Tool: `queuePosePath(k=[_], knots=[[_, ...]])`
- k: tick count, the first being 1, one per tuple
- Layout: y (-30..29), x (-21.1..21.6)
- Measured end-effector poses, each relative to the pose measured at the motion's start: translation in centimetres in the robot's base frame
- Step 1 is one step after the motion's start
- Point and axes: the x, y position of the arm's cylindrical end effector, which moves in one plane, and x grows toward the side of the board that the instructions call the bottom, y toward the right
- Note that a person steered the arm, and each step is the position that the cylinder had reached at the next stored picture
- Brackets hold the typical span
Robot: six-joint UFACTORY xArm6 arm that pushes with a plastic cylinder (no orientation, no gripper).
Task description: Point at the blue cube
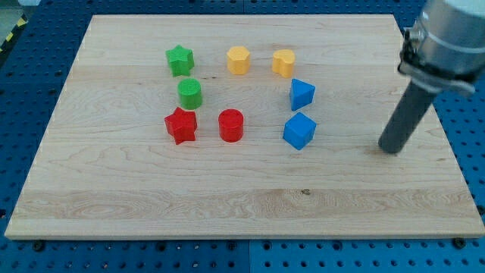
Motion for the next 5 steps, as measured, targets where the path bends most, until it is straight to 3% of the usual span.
queuePosePath(k=[1, 2, 5], knots=[[-6.6, 3.7], [-12.2, 3.7], [-11.9, 1.6]])
